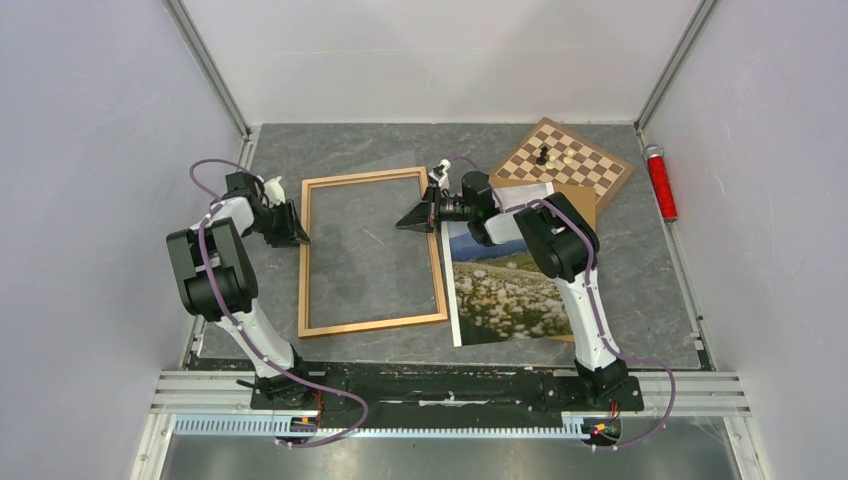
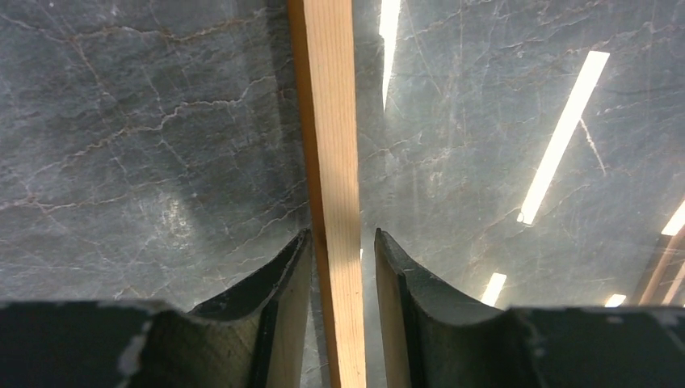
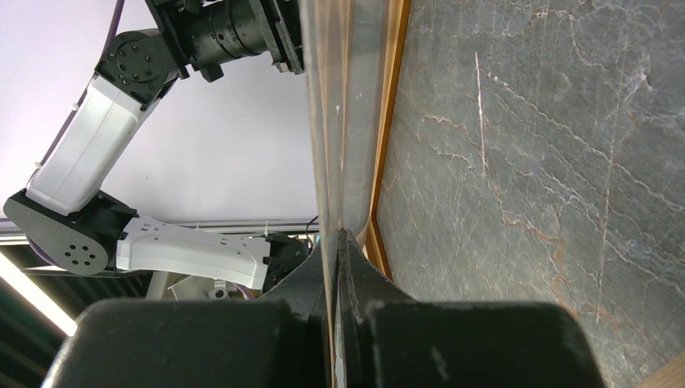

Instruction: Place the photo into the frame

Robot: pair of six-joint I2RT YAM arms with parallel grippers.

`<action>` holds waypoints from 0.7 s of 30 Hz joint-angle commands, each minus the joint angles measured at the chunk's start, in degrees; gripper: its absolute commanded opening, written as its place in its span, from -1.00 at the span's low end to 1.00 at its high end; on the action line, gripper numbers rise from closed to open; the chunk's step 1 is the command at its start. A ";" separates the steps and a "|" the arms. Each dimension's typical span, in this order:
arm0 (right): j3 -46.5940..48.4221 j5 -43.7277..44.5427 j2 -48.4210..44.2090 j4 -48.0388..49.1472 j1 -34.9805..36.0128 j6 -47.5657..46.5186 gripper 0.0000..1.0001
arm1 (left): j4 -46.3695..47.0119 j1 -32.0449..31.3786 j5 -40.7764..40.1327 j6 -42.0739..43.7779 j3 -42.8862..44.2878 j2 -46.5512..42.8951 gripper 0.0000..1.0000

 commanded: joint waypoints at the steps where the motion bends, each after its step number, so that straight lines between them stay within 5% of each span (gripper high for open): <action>1: 2.02 -0.92 0.07 1.46 0.52 -0.99 -1.00 | 1.61 -0.21 2.82 -1.71 2.19 0.19 -0.22; 21: 1.57 -0.75 -0.38 1.37 0.52 -1.19 -1.00 | -0.05 0.41 5.49 -0.23 2.97 0.76 -0.54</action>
